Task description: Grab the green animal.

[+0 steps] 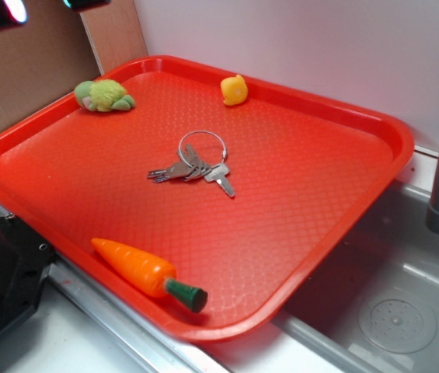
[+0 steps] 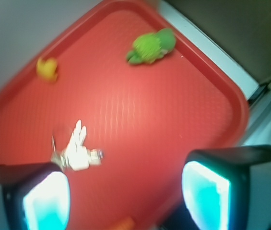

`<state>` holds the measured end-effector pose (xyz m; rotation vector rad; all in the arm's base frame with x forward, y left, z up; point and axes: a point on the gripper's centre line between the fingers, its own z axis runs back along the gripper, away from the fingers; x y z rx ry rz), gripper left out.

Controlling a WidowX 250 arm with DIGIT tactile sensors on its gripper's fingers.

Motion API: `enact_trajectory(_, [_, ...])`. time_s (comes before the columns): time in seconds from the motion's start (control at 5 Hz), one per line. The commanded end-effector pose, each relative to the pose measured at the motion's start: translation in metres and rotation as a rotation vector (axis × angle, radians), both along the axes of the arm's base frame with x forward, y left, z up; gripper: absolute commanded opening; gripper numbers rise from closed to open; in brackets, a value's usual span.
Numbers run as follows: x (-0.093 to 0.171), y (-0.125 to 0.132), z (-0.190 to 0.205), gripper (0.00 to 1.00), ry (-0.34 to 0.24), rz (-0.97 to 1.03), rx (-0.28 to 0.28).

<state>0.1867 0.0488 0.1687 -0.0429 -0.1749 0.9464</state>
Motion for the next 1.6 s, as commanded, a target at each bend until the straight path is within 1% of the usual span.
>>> enact_trajectory(0.0, [0.023,0.067,-0.041,1.0,-0.02,0.504,0.005])
enact_trajectory(0.2, [0.033,0.091,-0.063,1.0,-0.023,0.709,0.054])
enact_trajectory(0.4, [0.045,0.105,-0.08,1.0,-0.027,0.754,0.11])
enact_trajectory(0.6, [0.052,0.115,-0.095,1.0,-0.044,0.764,0.165])
enact_trajectory(0.8, [0.054,0.126,-0.111,1.0,-0.029,0.773,0.216])
enact_trajectory(1.0, [0.056,0.129,-0.119,1.0,-0.028,0.762,0.233])
enact_trajectory(1.2, [0.059,0.132,-0.129,0.55,-0.024,0.759,0.223])
enact_trajectory(1.4, [0.057,0.132,-0.131,0.0,-0.025,0.77,0.218])
